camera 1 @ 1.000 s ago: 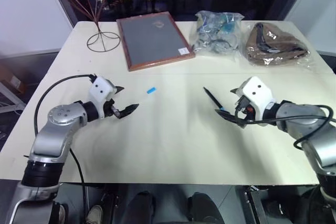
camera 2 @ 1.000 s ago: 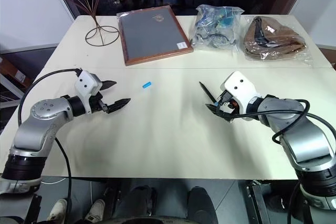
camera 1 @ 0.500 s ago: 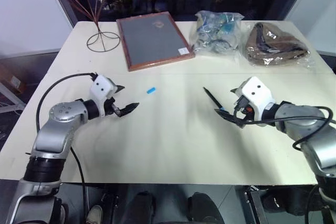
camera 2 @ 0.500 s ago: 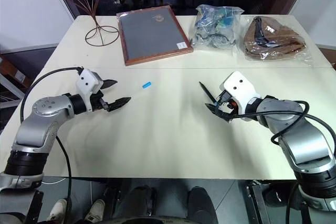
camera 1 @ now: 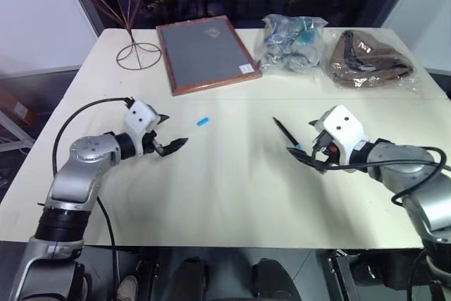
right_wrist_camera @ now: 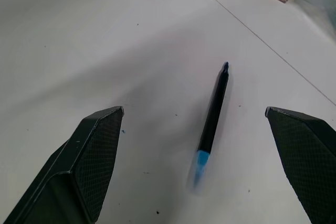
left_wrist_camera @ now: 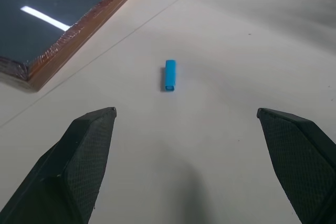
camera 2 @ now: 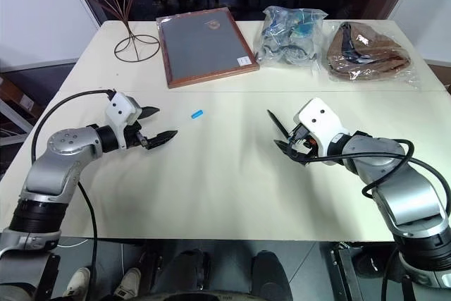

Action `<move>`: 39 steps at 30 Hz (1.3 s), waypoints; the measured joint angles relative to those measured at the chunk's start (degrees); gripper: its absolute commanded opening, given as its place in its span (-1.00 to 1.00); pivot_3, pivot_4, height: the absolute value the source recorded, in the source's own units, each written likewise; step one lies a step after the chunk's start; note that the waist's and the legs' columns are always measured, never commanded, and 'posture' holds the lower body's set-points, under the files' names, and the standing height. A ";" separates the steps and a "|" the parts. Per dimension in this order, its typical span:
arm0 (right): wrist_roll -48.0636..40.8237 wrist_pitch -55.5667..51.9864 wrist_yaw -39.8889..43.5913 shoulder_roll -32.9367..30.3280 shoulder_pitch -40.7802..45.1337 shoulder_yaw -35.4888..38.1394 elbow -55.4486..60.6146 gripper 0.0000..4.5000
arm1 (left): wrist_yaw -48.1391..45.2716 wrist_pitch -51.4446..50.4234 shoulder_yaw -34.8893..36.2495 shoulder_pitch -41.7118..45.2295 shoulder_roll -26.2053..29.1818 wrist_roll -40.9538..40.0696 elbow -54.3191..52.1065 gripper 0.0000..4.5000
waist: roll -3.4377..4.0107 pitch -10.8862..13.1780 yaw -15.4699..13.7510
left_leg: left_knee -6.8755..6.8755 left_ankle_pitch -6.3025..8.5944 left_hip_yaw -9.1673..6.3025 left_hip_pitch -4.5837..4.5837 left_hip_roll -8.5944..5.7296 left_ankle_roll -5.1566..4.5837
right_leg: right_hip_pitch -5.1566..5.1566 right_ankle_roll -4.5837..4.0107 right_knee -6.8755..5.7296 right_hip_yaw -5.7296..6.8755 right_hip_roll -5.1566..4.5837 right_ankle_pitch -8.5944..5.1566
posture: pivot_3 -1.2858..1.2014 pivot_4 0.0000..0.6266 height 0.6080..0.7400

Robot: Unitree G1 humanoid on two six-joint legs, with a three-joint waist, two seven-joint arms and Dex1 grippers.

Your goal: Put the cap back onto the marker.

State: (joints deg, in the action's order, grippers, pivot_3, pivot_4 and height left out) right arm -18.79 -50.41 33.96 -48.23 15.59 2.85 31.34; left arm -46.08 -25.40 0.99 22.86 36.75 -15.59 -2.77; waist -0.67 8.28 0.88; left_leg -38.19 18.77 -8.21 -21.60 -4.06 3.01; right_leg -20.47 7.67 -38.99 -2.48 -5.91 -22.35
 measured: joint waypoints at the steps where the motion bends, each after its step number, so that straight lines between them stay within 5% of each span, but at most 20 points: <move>1: 0.00 -0.01 -0.10 0.04 0.00 0.00 0.00 1.00 | 0.00 0.05 0.00 0.10 0.00 0.07 0.59 1.00 | 0.00 0.00 0.00 | 0.00 0.00 0.00 0.00 0.00 0.00 | 0.00 0.00 0.00 0.00 0.00 0.00 | 0.03 -0.52 1.00; 11: -0.04 -1.90 -2.59 2.28 0.02 0.03 1.94 1.00 | -1.32 3.86 -0.19 4.93 -0.79 1.31 8.52 1.00 | 0.00 0.00 0.05 | 0.00 0.00 0.00 0.00 -0.01 0.00 | -0.01 0.00 -0.02 0.01 0.00 0.00 | 0.03 -0.52 1.00; 20: -0.02 -4.77 -6.33 4.62 -0.72 0.87 5.12 1.00 | -6.58 7.87 -0.65 13.78 -4.88 1.24 26.03 1.00 | -0.01 0.01 0.13 | -0.03 0.00 0.01 -0.01 -0.06 0.00 | -0.05 0.00 -0.10 0.04 0.00 0.00 | 0.03 -0.52 1.00; 30: -0.04 -9.06 -10.57 6.42 -3.14 3.29 11.30 1.00 | -10.60 21.48 -2.66 24.36 -8.53 6.71 53.44 1.00 | -0.05 0.02 0.17 | -0.07 0.00 0.02 -0.07 -0.11 0.00 | -0.10 0.01 -0.16 0.08 0.00 0.00 | 0.03 -0.52 1.00; 39: 0.01 -13.23 -14.84 9.62 -6.21 5.65 16.64 1.00 | -11.07 33.71 -2.99 30.36 -12.55 11.41 65.59 1.00 | -0.07 0.02 0.24 | -0.19 0.00 0.02 -0.47 -0.13 0.00 | -0.49 0.01 -0.36 0.11 0.01 0.01 | 0.03 -0.52 1.00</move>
State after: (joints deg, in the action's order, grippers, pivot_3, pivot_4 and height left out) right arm -18.77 -63.63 19.12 -38.62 9.38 8.50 47.98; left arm -57.15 8.30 -2.01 53.22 24.20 -4.18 62.82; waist -0.74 8.29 1.12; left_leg -38.39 18.77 -8.19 -22.06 -4.19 3.01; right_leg -20.96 7.68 -39.35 -2.37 -5.90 -22.34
